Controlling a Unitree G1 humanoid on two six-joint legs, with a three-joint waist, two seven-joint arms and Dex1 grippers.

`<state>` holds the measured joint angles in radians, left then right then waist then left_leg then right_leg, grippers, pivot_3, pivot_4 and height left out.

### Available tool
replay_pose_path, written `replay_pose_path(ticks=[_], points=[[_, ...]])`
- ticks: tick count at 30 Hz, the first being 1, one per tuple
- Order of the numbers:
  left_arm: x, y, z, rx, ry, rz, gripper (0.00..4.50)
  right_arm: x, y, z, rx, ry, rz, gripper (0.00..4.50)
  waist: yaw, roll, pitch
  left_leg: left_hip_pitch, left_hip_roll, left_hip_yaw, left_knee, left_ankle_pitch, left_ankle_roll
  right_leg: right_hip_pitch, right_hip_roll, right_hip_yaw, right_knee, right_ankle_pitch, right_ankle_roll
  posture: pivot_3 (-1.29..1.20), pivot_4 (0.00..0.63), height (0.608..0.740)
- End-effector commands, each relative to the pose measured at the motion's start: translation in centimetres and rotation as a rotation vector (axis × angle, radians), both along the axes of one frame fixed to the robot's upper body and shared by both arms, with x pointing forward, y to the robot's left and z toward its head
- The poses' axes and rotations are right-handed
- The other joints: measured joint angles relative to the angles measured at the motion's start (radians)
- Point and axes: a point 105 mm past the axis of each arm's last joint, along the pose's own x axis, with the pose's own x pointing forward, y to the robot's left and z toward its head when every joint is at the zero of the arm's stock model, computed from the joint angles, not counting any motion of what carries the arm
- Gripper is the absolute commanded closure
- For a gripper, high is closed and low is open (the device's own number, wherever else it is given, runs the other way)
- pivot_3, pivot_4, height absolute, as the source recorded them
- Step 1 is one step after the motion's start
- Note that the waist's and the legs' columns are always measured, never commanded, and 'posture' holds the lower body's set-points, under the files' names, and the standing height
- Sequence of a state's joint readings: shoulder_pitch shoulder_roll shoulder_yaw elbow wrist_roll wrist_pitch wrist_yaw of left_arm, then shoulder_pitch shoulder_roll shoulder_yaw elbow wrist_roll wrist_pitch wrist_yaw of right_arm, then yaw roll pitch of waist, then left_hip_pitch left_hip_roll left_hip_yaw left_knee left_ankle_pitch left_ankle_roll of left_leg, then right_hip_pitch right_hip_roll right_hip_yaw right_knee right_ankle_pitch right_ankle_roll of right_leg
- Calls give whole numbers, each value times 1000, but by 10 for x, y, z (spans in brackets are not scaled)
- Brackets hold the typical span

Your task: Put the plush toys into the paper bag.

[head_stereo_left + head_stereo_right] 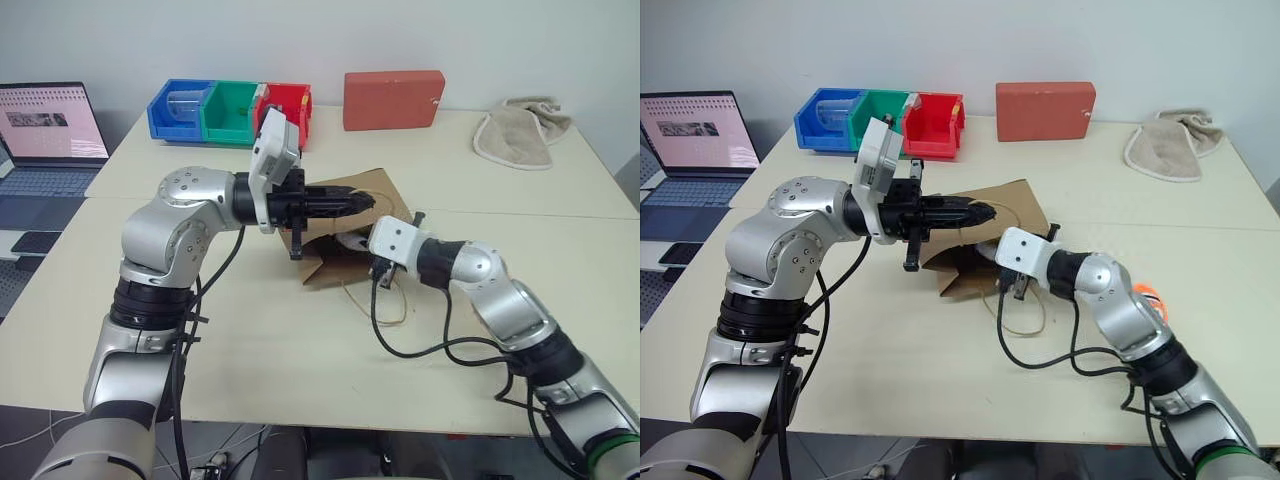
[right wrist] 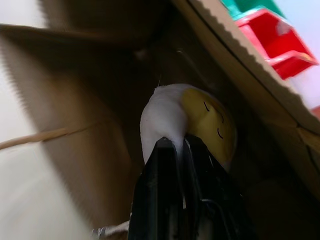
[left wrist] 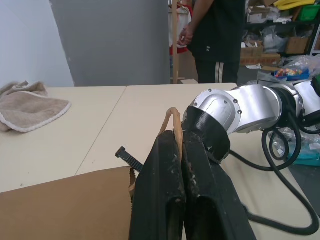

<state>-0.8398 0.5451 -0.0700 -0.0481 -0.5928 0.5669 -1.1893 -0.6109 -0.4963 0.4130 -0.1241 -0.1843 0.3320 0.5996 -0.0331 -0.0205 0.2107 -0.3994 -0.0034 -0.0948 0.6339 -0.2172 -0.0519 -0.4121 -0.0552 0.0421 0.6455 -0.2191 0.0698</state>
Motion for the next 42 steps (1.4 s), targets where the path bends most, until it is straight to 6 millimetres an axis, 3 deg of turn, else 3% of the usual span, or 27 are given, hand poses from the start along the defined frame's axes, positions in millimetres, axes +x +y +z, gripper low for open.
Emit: replay_pose_path(ticks=[1,6,10,11,14,19,23,28,34,37,42], points=[[-5,0,13,-33,-44,-9,4500,1,2,15,7,-85,11,3453,0,0,0,0,0,0,0,0,0,0,0,0,0,0,0,0,150,740],[0,0,13,-43,-44,9,4500,-7,1,17,39,-54,35,1642,-1,0,0,0,0,0,0,0,0,0,0,0,0,0,0,0,150,740],[4,-3,10,-42,-45,18,4500,-19,-5,31,69,-30,81,203,-1,0,0,0,0,0,0,0,0,0,0,0,0,0,0,0,150,740],[5,-4,10,-45,-45,20,4500,-26,-8,33,67,4,114,31,0,0,0,0,0,0,0,0,0,0,0,0,0,0,0,0,150,740],[6,-6,9,-41,-49,23,4500,-49,-19,40,77,105,201,31,2,0,0,0,0,-1,0,0,0,0,0,-1,-1,0,0,0,150,740],[7,-9,6,-50,-43,15,4500,-89,-61,47,-12,272,257,31,4,0,0,0,0,-1,0,0,0,1,0,-1,-1,-2,2,0,150,740],[5,-10,4,-45,-42,4,4500,-93,-102,45,-87,350,113,31,2,0,0,0,0,-1,0,0,0,2,0,0,-1,-2,3,0,150,740],[3,-12,1,-42,-40,-6,4500,-95,-163,14,-276,450,-98,31,3,0,0,1,0,1,1,0,0,2,0,0,-1,-2,3,0,150,740],[1,-13,0,-40,-39,-10,4500,-96,-193,-22,-414,494,-168,31,-1,0,0,2,0,3,1,0,0,2,0,2,-1,-1,3,0,150,740],[1,-12,0,-36,-39,-8,4500,-93,-197,-29,-407,496,-177,597,0,0,0,2,0,3,2,0,0,2,0,2,-1,-1,4,0,150,740],[0,-8,-1,-29,-40,2,4500,-89,-202,-32,-430,483,-175,2319,1,0,0,1,0,3,2,0,0,2,0,2,-1,-1,4,0,150,740]])
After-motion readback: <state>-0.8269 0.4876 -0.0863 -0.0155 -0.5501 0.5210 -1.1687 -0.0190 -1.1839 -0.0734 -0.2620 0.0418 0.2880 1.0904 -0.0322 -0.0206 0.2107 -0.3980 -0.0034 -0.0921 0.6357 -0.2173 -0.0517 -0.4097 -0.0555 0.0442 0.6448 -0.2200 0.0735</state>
